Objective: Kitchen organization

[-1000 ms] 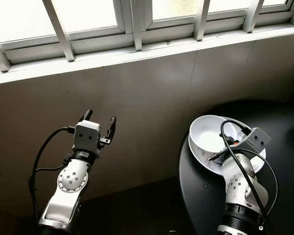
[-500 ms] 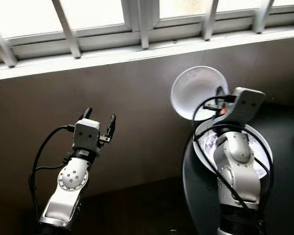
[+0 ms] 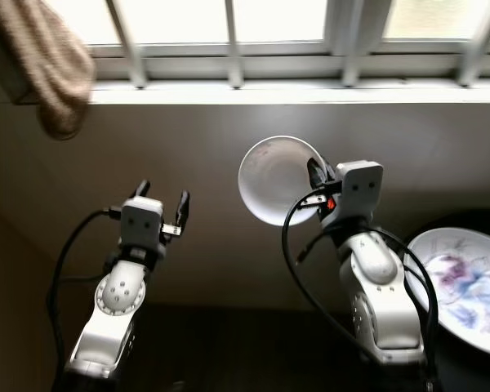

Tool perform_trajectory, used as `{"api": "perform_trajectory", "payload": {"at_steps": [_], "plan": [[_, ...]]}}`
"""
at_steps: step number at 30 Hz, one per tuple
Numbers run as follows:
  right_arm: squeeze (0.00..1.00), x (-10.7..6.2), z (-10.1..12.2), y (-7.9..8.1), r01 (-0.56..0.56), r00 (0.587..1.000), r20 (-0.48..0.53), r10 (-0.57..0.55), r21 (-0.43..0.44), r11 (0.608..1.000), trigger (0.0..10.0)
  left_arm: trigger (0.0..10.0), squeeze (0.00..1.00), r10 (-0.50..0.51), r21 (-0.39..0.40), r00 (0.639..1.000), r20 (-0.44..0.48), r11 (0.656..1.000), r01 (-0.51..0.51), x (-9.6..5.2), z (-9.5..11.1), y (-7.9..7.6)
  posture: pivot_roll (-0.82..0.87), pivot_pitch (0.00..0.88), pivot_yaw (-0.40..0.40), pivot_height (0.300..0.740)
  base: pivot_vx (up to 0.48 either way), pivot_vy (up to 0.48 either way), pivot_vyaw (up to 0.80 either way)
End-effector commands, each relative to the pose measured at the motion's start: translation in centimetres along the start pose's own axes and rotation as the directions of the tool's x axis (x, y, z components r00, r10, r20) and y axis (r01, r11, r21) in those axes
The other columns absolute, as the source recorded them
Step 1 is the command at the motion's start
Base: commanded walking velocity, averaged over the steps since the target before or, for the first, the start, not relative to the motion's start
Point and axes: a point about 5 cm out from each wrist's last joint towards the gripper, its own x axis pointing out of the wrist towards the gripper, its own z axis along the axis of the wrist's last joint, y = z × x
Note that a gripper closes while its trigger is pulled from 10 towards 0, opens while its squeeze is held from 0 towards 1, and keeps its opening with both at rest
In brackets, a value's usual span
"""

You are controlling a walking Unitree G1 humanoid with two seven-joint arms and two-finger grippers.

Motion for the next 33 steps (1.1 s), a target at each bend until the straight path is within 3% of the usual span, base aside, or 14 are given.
{"api": "perform_trajectory", "payload": {"at_steps": [1,23,33], "plan": [[0.0,-0.03,0.86,-0.47,0.009,0.999,0.037,-0.008,-0.035,0.999,0.0,10.0,0.0,-0.013,-0.013,1.0,0.023,1.0,0.013,0.09,0.46,-0.54,-0.15,0.0,0.021,0.74,0.0,0.0,0.79],[0.0,-0.04,1.45,-0.09,0.002,0.994,0.109,0.017,-0.174,0.985,0.0,10.0,0.0,-0.016,-0.013,0.999,0.04,1.0,0.016,0.16,0.56,-0.69,-0.15,0.0,0.023,0.74,0.0,0.0,0.79],[0.0,-0.04,1.45,-0.09,0.002,0.994,0.109,0.017,-0.174,0.985,0.0,10.0,0.0,-0.016,-0.013,0.999,0.04,1.0,0.016,0.16,0.56,-0.69,-0.15,0.0,0.023,0.74,0.0,0.0,0.79]]}}
